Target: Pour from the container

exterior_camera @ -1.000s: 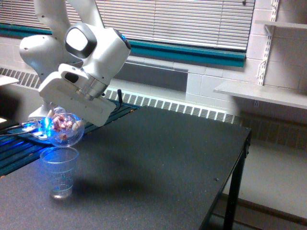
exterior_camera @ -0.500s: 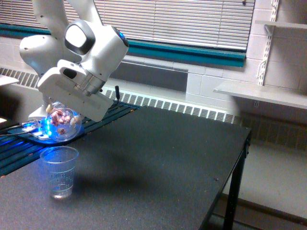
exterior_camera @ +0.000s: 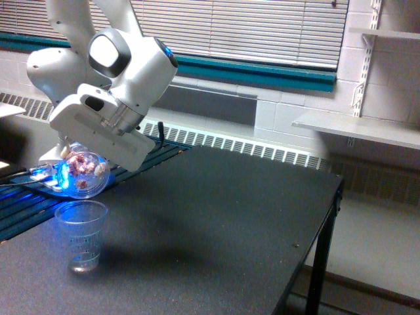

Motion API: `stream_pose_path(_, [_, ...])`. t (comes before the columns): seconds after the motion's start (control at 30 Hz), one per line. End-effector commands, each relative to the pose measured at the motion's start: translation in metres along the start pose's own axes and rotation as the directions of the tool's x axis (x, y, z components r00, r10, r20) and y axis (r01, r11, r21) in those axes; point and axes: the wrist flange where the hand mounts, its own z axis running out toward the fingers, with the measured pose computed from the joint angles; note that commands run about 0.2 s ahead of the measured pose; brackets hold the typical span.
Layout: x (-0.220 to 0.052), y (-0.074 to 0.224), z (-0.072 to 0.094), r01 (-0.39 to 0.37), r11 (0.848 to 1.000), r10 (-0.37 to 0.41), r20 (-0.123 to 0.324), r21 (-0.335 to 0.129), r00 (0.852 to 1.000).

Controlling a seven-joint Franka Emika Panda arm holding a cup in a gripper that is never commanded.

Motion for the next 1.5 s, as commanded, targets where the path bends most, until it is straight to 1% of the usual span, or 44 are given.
stream_pose_path(0.03, [0.003, -0.005, -0.001, 0.013, 1.0, -0.013, 0.004, -0.006, 1.0])
stream_pose_path(0.3, [0.002, -0.007, 0.001, 0.013, 0.999, -0.013, 0.01, -0.034, 1.0])
stream_pose_path(0.4, [0.008, -0.01, 0.003, 0.013, 0.999, -0.012, 0.013, -0.045, 1.0])
stream_pose_path(0.67, [0.018, -0.018, 0.005, 0.016, 0.998, -0.015, 0.006, -0.065, 1.0])
stream_pose_path(0.7, [0.013, -0.018, 0.004, 0.016, 0.998, -0.016, 0.002, -0.064, 1.0])
stream_pose_path(0.77, [0.003, -0.009, 0.002, 0.012, 0.998, -0.012, -0.003, -0.064, 1.0])
stream_pose_path(0.87, [-0.003, -0.003, 0.0, 0.013, 0.998, -0.013, -0.004, -0.068, 1.0])
stream_pose_path(0.97, [0.002, -0.001, 0.0, 0.018, 0.997, -0.018, 0.001, -0.076, 1.0])
stream_pose_path(1.37, [-0.006, 0.012, 0.0, 0.005, 0.996, -0.005, -0.001, -0.084, 1.0])
stream_pose_path(1.5, [-0.001, 0.011, 0.001, 0.005, 0.996, -0.005, 0.001, -0.088, 1.0])
